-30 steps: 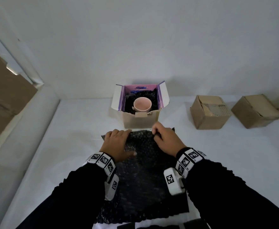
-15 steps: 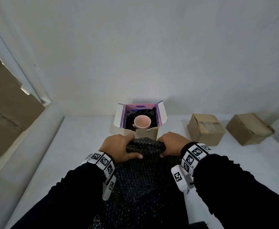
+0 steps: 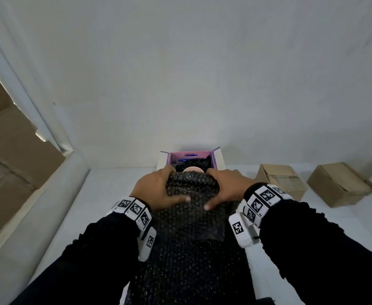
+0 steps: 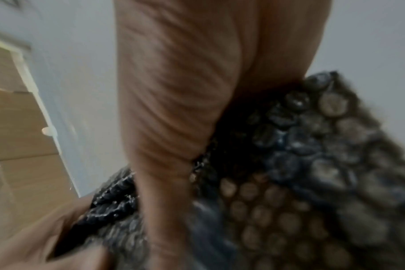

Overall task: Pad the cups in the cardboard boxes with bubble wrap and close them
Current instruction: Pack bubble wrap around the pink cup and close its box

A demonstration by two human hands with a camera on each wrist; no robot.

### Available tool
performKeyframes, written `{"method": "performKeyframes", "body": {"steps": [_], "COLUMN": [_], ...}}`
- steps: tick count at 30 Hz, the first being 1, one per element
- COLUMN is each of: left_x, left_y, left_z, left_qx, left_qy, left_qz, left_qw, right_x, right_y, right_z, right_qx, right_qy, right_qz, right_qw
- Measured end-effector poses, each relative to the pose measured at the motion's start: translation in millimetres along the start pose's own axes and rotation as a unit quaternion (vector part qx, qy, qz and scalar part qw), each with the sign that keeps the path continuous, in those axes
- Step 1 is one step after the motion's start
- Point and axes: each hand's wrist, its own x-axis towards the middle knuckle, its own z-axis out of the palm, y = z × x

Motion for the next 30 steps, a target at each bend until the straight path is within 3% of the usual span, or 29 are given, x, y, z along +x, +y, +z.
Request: {"method": "performKeyframes", "body": {"steps": [2,3,7,11,17,19,21,25,28,30], "left_x": [4.7,6.7,11.9,19.5,30.6,37.0,43.9,54.4,57.0,56.0], "left_y": [1.4,3.4,-8.8,-20.8,-30.6,-39.9,-49.8,-52.6,-52.1,-51.4], "left_z": [-2.3,-3.9,0.0,-0.9,0.9,8.2,19.3,37.4,54.5,65.8], "left_qx": [0.158,0.179,0.017,-0.088,-0.267,-0.241,-0.201,-0.102,-0.069,-0.013], "left_qy": [-0.044,-0.05,-0.016,-0.021,0.113,0.138,0.147,0.157,0.097,0.045], "left_qz": [0.001,0.005,0.03,-0.022,-0.03,-0.026,-0.04,-0.073,-0.032,0.016], "left_qw": [0.986,0.983,0.999,0.996,0.957,0.96,0.968,0.98,0.992,0.999], "right_x": [5.0,8.5,17.3,35.4,78.9,98.5,119.8,152.1,171.4,181.0], "right_y": [-0.2,-0.4,-0.8,6.3,7.3,9.7,14.4,20.4,24.4,26.1], "right_z": [-5.2,-7.4,-25.0,-45.9,-54.3,-53.5,-50.5,-30.0,-3.8,11.8], "right_qx": [-0.127,-0.171,-0.23,-0.18,0.026,0.054,-0.003,-0.006,0.025,0.061], "right_qy": [-0.008,0.004,0.077,0.087,0.049,0.049,0.078,0.174,0.207,0.188], "right_qz": [0.01,0.01,-0.011,-0.018,-0.009,0.021,0.044,0.016,-0.035,-0.062], "right_qw": [0.992,0.985,0.97,0.98,0.998,0.997,0.996,0.985,0.977,0.978]}}
